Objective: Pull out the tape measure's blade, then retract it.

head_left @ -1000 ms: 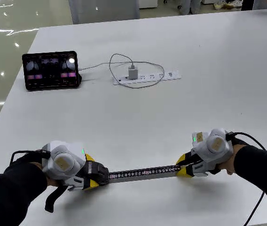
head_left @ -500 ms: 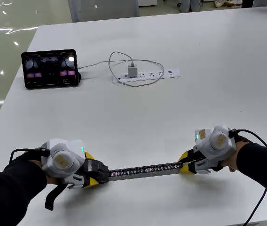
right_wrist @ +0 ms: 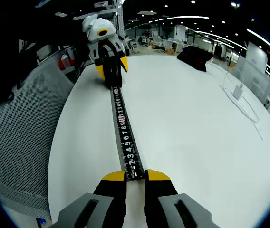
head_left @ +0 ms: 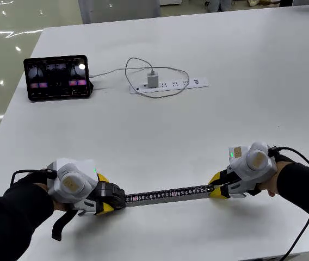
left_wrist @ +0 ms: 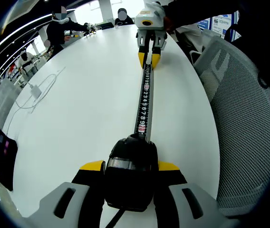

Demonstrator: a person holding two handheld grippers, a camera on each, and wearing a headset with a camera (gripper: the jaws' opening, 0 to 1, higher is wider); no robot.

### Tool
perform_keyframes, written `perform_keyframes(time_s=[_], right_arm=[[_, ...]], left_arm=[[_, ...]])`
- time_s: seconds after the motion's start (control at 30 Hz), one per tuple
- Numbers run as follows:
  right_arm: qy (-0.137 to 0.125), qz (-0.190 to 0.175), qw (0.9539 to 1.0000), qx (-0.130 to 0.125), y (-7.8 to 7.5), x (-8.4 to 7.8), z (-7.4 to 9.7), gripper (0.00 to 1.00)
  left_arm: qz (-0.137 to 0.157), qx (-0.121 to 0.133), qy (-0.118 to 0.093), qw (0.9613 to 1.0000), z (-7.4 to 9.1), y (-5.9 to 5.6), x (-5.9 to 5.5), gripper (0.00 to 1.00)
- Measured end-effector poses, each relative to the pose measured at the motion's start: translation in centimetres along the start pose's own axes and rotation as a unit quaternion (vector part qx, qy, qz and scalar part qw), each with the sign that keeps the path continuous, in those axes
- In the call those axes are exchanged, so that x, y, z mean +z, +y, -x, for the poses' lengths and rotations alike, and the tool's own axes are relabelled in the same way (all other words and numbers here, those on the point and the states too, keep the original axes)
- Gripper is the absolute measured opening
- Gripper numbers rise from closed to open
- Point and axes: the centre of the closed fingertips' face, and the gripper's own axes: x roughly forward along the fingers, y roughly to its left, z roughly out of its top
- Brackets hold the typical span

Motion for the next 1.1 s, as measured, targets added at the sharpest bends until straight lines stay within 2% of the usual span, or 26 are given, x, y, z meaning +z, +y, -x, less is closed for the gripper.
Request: perform_keyframes(time_s=[0.93,1.1], right_arm=[[0.001,-0.008,1.0,-0.005,-0.1,-0.73,0.59,0.1],[0.003,-0.001,1.0,-0.007,-0.12,-0.72,0.53,0.11]], left_arm=[[0.0,0.001,-0.001,1.0,-0.11,-0.01,0.06,0.34],[0.0,0.002,-0.001,1.0,-0.14,-0.02,0.05,0.34]])
